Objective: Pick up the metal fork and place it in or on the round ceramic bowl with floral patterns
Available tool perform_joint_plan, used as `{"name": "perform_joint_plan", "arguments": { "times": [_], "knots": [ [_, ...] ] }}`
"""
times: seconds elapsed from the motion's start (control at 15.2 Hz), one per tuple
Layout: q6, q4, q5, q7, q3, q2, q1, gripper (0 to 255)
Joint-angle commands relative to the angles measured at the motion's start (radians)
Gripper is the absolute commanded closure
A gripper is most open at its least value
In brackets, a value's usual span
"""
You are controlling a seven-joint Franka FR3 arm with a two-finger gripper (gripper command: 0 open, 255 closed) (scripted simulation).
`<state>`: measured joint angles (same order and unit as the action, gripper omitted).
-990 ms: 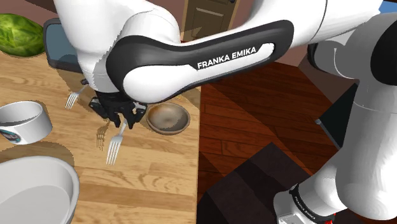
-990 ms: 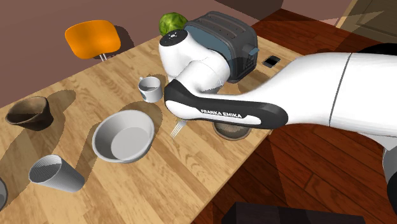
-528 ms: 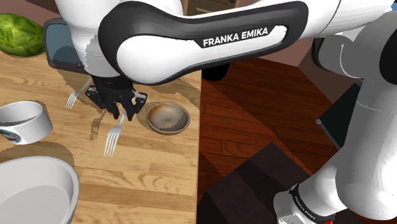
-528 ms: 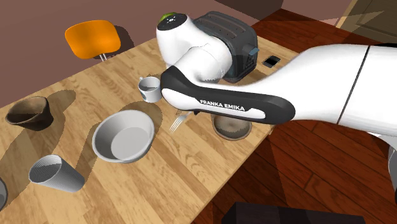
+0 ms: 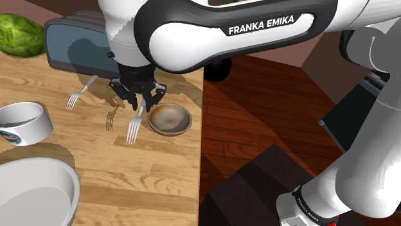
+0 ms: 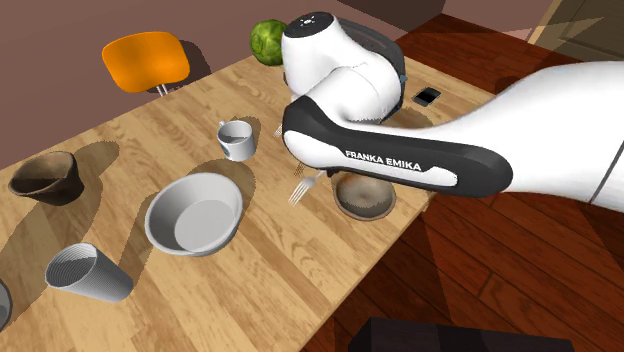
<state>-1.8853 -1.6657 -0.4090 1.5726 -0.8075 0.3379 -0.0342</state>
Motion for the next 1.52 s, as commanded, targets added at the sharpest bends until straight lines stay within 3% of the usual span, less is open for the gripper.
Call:
{"name": "perform_joint_plan", "arguments": {
  "times": [0.0,0.4,1.06,1.45],
  "knots": [
    [-0.038,-0.069,0.037,-0.052,-0.004,-0.056,0.063,255],
    [-0.153,-0.271,0.170,-0.259,0.019,-0.236,0.239,255],
    [-0.266,-0.347,0.102,-0.201,0.035,-0.173,0.221,255],
    [-0.273,-0.351,0.097,-0.196,0.037,-0.168,0.219,255]
  ]
}}
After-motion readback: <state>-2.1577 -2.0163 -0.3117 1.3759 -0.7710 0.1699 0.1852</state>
